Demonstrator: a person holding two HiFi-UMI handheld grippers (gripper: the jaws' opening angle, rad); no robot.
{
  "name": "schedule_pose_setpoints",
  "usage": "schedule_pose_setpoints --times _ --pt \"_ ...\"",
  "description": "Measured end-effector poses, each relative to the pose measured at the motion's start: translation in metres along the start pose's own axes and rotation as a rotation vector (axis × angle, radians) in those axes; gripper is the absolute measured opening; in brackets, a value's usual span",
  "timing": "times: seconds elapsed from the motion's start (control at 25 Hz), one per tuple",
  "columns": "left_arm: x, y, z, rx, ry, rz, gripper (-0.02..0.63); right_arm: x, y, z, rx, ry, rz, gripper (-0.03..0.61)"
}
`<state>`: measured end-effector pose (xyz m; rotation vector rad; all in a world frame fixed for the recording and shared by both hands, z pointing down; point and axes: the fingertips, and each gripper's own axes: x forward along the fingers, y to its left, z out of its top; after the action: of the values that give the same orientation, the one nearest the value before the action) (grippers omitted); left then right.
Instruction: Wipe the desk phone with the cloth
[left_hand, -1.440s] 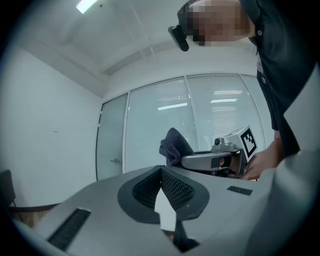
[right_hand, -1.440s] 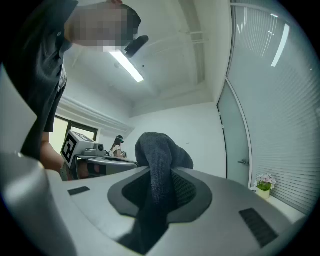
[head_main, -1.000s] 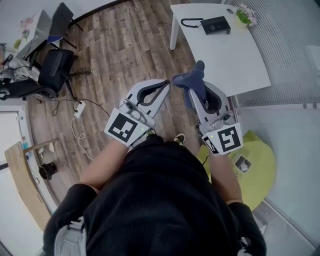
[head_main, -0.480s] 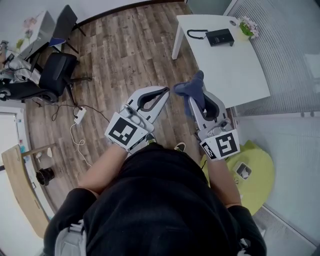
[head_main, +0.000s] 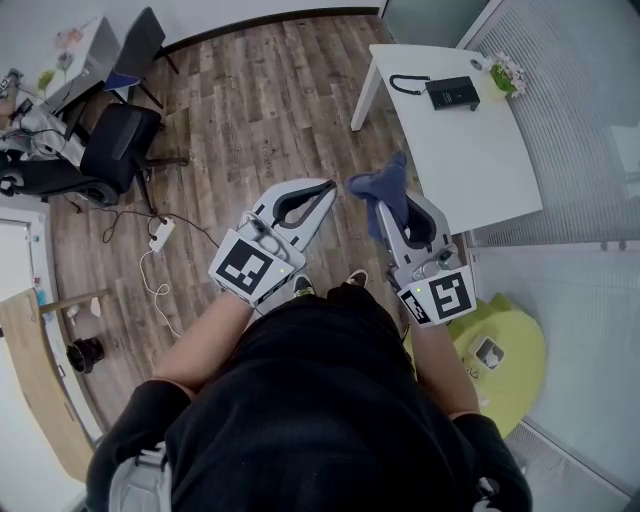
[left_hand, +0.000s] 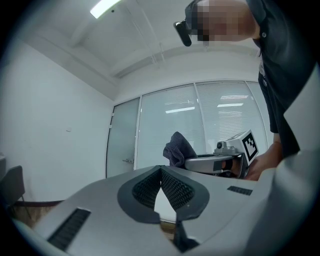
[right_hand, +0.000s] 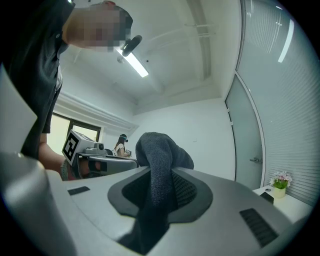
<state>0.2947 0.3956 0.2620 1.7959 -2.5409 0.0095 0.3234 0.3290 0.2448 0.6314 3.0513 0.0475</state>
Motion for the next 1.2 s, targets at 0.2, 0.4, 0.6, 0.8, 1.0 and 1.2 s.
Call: schedule_pose_setpoints --times 0.2,0.4,0.6,0.8,1.0,1.2 --pt "0.005 0.016 0.000 -0.006 -0.016 0.023 0.011 0.014 -0.006 -0.005 -0.008 0.006 0.021 0.097" --pt "0.021 0.038 0.011 0.000 -0.052 0.054 0.011 0.037 -0.024 -0.006 -0.006 -0.011 0.039 0.097" --pt "0.036 0.060 0.012 0.023 -0.056 0.080 0.011 0.061 -0.040 -0.010 0.003 -0.028 0.071 0.097" --pt "0.063 0.086 0.009 0.019 -0.039 0.109 0.011 0.087 -0.067 -0.012 0.007 -0.026 0.102 0.097" --pt "0.093 0.107 0.008 0.007 -0.029 0.116 0.011 0.107 -0.099 -0.012 0.018 -0.028 0.107 0.097" --pt "0.124 0.123 0.008 0.006 -0.017 0.124 0.011 0.122 -0.127 -0.017 0.025 -0.021 0.124 0.097"
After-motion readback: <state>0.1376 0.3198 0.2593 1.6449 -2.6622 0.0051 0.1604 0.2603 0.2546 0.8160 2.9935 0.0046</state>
